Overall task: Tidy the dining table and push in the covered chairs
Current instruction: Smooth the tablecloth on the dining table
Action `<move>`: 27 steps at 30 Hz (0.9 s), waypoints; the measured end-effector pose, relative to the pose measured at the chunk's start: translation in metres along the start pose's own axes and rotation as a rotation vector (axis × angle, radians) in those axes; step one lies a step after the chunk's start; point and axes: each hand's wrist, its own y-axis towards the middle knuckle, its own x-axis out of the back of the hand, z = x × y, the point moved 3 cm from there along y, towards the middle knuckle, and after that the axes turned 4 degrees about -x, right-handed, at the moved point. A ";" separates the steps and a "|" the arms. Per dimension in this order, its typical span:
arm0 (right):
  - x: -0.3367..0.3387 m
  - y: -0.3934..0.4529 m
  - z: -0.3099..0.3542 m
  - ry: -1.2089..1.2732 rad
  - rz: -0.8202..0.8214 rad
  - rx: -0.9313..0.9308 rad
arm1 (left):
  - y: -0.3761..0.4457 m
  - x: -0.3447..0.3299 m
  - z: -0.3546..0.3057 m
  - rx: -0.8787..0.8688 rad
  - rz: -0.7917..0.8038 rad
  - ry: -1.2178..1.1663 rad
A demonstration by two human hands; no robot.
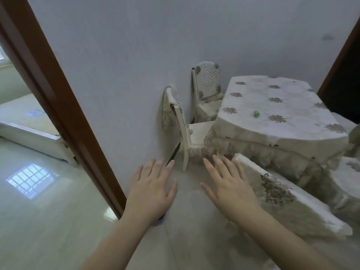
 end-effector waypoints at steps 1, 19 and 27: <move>-0.007 0.009 -0.005 -0.001 0.009 -0.016 | 0.013 -0.010 0.001 -0.018 -0.005 -0.005; -0.119 0.213 -0.090 0.083 0.103 -0.109 | 0.230 -0.147 0.007 -0.031 0.204 -0.082; -0.151 0.297 -0.092 0.089 0.144 -0.185 | 0.325 -0.183 0.037 -0.115 0.195 -0.087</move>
